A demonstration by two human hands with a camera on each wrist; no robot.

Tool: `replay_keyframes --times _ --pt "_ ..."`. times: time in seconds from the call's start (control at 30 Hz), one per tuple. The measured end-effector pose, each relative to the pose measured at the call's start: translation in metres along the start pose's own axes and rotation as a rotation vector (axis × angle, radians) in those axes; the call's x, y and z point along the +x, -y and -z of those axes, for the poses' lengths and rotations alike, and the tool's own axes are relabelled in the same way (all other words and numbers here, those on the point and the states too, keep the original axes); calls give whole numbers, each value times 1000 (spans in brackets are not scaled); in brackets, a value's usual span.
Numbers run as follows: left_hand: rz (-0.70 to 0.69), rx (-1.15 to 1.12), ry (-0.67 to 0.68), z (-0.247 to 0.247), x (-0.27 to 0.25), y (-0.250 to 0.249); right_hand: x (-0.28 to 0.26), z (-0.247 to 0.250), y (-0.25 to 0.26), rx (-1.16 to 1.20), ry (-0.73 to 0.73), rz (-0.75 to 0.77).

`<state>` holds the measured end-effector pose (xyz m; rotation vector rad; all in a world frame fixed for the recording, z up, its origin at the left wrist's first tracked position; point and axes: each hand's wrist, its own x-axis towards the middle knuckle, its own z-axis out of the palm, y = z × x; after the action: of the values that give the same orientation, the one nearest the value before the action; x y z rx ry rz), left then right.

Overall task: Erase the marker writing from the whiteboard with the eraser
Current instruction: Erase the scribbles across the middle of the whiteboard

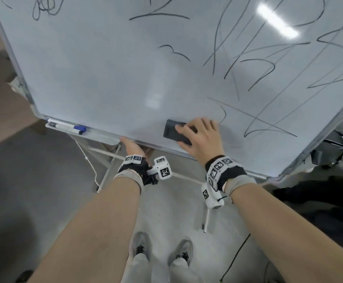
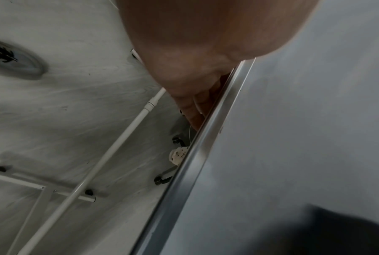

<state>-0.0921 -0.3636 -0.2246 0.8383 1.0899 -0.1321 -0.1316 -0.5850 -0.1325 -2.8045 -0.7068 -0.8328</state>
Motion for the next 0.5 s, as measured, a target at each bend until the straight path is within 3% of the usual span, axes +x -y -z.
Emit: replay_keyframes --times 0.13,0.27,0.37,0.4,0.5 --pt "11 69 -30 -12 -46 -2 -22 0 1 -32 87 49" --pt "-122 135 -14 -23 -58 19 2 39 -17 -48 -28 -61" --pt "31 73 23 -35 -72 35 31 75 -43 -68 -195 -221" --pt "113 69 27 -36 -61 45 36 84 -52 -89 -234 -239" --pt "167 71 71 -36 1 76 31 88 -65 -123 -286 -212"
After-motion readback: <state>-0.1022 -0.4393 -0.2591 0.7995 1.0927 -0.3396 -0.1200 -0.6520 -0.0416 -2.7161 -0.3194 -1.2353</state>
